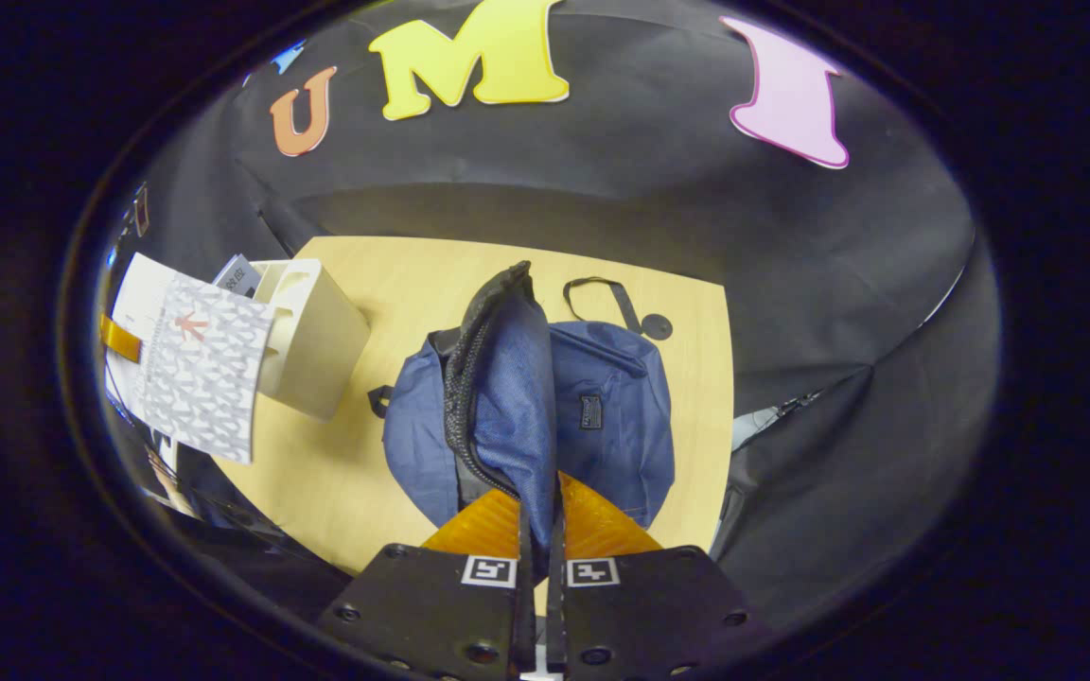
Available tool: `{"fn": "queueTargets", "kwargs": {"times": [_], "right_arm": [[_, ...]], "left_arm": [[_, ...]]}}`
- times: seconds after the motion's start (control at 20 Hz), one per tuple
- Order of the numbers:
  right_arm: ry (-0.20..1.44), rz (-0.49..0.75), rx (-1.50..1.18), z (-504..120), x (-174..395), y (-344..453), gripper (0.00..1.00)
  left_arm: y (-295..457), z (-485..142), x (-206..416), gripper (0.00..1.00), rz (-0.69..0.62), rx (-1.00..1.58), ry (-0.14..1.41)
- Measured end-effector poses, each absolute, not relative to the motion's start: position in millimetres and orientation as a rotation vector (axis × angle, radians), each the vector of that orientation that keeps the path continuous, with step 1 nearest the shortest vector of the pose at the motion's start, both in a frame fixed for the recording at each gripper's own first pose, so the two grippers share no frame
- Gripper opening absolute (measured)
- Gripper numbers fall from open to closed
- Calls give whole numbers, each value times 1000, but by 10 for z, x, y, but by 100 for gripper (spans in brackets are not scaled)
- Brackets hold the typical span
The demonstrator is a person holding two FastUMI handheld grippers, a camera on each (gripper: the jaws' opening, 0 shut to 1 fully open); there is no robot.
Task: Open the schoolbag, grab two books from the bookshelf and put them into the schoolbag.
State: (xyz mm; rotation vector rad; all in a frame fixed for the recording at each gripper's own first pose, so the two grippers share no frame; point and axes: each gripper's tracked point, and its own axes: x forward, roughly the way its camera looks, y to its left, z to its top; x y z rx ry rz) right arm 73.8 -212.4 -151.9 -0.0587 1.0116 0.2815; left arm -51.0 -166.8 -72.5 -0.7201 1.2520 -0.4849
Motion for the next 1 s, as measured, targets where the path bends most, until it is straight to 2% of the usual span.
{"fn": "queueTargets", "kwargs": {"times": [0.05, 0.1, 0.15, 0.2, 0.45, 0.5, 0.7, 1.0], "right_arm": [[1005, 282, -52, -1486, 722, -2118, 5], [1000, 283, -44, -1454, 725, -2116, 5], [994, 282, -36, -1437, 722, -2121, 5], [989, 280, -32, -1418, 727, -2132, 5], [977, 269, -31, -1432, 733, -2175, 5], [978, 270, -29, -1437, 748, -2193, 0], [997, 289, -29, -1475, 737, -2122, 0], [975, 326, -61, -1327, 724, -2050, 0]], "left_arm": [[-1854, -788, -480, 47, -516, -730, 1249], [-2036, -892, -447, 52, -534, -734, 1243], [-2188, -1022, -391, 52, -549, -726, 1235], [-2327, -1162, -362, 47, -558, -718, 1228], [-2892, -1818, -125, 47, -549, -806, 1229], [-2984, -1920, -102, 47, -551, -825, 1233], [-3311, -2424, -15, 47, -541, -819, 1251], [-3780, -2740, 29, 47, -567, -883, 1248]]}}
